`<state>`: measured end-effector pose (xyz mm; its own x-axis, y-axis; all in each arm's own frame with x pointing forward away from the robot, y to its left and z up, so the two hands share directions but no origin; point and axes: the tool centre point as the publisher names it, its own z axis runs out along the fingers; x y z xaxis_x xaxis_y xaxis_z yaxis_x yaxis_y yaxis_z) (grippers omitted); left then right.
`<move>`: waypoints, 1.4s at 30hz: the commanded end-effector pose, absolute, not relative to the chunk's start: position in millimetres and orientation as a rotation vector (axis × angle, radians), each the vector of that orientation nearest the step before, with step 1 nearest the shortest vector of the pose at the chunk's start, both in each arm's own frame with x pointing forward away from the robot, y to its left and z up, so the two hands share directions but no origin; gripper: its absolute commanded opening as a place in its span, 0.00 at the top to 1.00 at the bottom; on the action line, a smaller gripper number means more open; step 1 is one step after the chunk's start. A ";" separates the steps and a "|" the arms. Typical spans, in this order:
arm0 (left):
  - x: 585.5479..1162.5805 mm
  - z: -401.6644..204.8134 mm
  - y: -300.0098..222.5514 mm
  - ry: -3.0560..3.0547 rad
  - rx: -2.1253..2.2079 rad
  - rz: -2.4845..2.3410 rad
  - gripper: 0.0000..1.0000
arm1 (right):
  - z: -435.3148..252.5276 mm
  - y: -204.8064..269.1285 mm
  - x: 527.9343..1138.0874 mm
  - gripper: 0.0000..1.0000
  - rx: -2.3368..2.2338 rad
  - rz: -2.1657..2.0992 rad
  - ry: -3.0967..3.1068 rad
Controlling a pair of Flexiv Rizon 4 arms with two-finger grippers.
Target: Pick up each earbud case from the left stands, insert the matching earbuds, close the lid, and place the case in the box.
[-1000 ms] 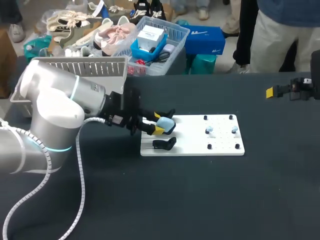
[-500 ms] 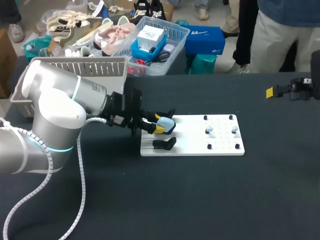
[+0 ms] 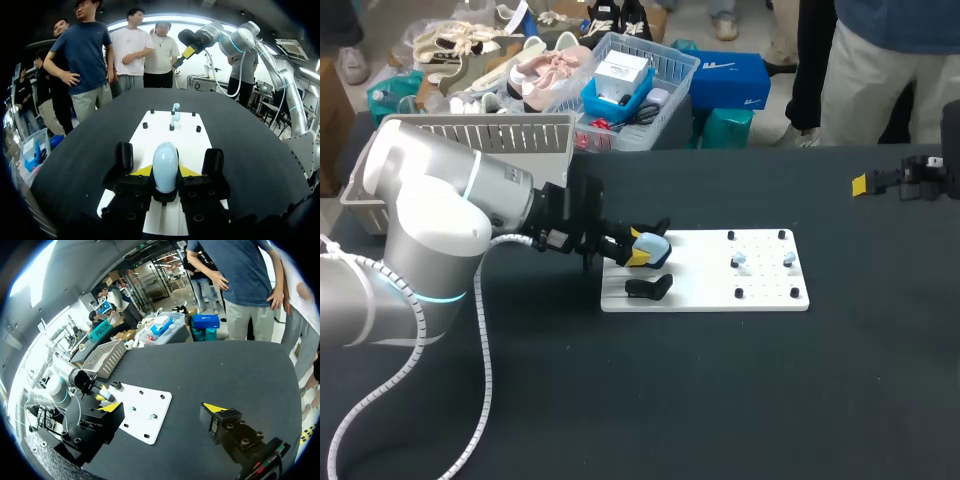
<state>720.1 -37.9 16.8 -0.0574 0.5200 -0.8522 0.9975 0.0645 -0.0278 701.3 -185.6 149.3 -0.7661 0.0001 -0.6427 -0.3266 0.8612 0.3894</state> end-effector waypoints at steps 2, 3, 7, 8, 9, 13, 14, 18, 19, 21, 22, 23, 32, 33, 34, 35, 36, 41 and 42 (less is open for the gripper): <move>720.8 16.8 -35.8 1.661 1.534 -0.894 1.00 | 149.1 -185.6 701.5 0.00 -0.236 0.646 2.372; 720.5 17.9 -35.1 1.660 1.534 -0.896 1.00 | 149.1 -185.6 701.5 0.00 -0.236 0.646 2.372; 718.5 26.0 -32.9 1.645 1.521 -0.919 1.00 | 149.1 -185.6 701.5 0.00 -0.236 0.646 2.372; 717.7 28.6 -32.3 1.632 1.515 -0.927 1.00 | 149.1 -185.6 701.5 0.00 -0.236 0.646 2.372; 716.6 31.5 -31.4 1.623 1.512 -0.931 1.00 | 149.1 -185.6 701.5 0.00 -0.236 0.646 2.372; 711.0 43.8 -27.8 1.597 1.495 -0.973 1.00 | 149.1 -185.6 701.5 0.00 -0.236 0.646 2.372; 709.6 46.8 -27.1 1.593 1.490 -0.983 1.00 | 149.1 -185.6 701.5 0.00 -0.236 0.646 2.372; 703.3 61.0 -24.1 1.561 1.456 -1.026 1.00 | 149.1 -185.6 701.5 0.00 -0.236 0.646 2.372; 701.8 64.8 -23.4 1.551 1.446 -1.036 1.00 | 149.1 -185.6 701.5 0.00 -0.236 0.646 2.372; 698.1 74.1 -21.8 1.530 1.422 -1.059 1.00 | 149.1 -185.6 701.5 0.00 -0.236 0.646 2.372; 696.3 78.5 -21.2 1.513 1.411 -1.062 1.00 | 149.1 -185.6 701.5 0.00 -0.236 0.646 2.372; 694.2 83.1 -20.8 1.500 1.403 -1.072 1.00 | 149.1 -185.6 701.5 0.00 -0.236 0.646 2.372; 673.7 102.4 -26.5 1.342 1.325 -1.048 1.00 | 149.1 -185.6 701.5 0.00 -0.236 0.646 2.372; 670.8 102.5 -29.1 1.328 1.321 -1.047 1.00 | 149.1 -185.6 701.5 0.00 -0.236 0.646 2.372; 668.3 102.6 -30.8 1.325 1.322 -1.048 1.00 | 149.1 -185.6 701.5 0.00 -0.236 0.646 2.372; 665.8 103.1 -32.4 1.318 1.322 -1.055 1.00 | 149.1 -185.6 701.5 0.00 -0.236 0.646 2.372; 663.2 103.7 -33.9 1.304 1.323 -1.057 1.00 | 149.1 -185.6 701.5 0.00 -0.236 0.646 2.372; 654.2 108.3 -43.4 1.258 1.332 -1.078 1.00 | 149.1 -185.6 701.5 0.00 -0.236 0.646 2.372; 653.0 108.6 -45.5 1.246 1.337 -1.075 1.00 | 149.1 -185.6 701.5 0.00 -0.236 0.646 2.372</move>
